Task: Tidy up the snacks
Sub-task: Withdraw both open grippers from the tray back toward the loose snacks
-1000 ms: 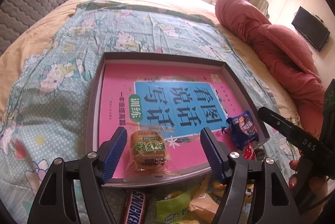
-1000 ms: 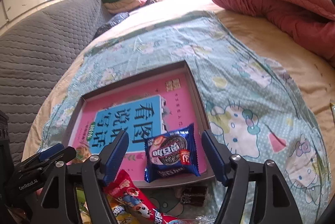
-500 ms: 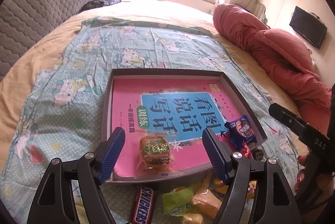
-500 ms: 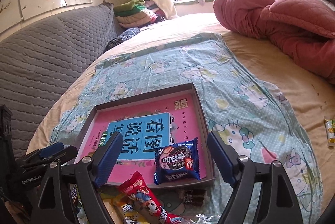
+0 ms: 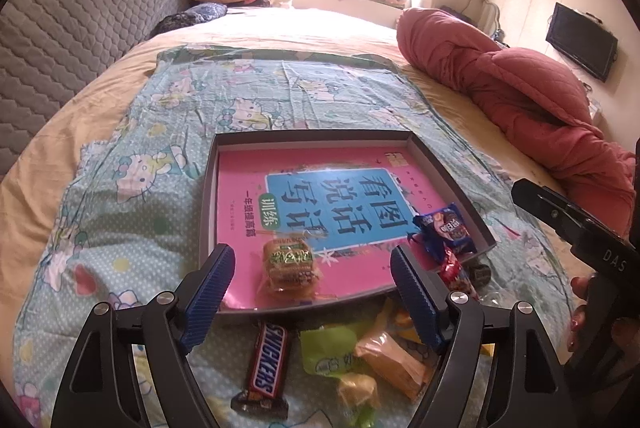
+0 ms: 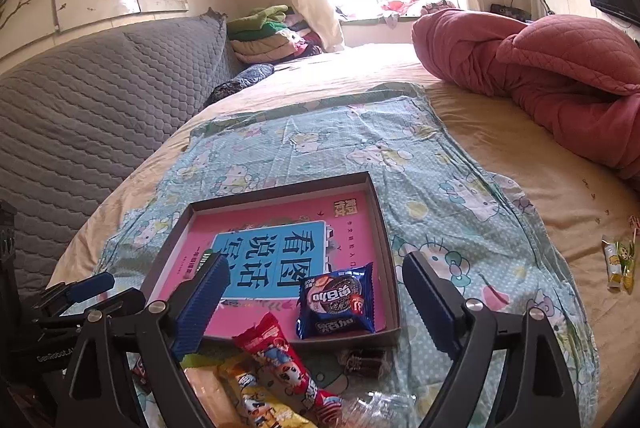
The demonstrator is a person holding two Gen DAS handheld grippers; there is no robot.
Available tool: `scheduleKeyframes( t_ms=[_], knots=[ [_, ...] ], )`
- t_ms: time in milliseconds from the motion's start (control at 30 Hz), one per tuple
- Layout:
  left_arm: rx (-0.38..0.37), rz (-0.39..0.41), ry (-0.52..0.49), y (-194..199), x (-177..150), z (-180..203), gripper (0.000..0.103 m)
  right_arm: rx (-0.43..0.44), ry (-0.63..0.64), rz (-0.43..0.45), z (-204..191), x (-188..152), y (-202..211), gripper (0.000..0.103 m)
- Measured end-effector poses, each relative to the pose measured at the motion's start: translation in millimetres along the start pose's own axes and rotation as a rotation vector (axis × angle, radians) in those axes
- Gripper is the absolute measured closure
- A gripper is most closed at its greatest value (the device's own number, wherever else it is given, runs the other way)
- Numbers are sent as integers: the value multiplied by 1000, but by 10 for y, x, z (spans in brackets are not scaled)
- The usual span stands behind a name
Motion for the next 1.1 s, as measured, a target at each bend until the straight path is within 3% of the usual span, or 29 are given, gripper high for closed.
scheduleKeyframes(
  t_ms=[733, 1100],
  knots=[
    [-1, 7, 26, 333, -130, -102, 21, -16, -35, 20, 178, -70, 433, 12],
    [2, -108, 74, 390, -488, -221, 21, -10, -25, -64, 169, -369, 533, 12]
  ],
)
Point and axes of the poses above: each gripper's, at about its wrist camera, not at the fingertips, and y roughly against the way its jaws point, z to its right, x to its top, the point moved 8 cm from there along -y, roughly the way its jaws point, and after that the axes turned 3 degrees about z, right-handed, at the moved point
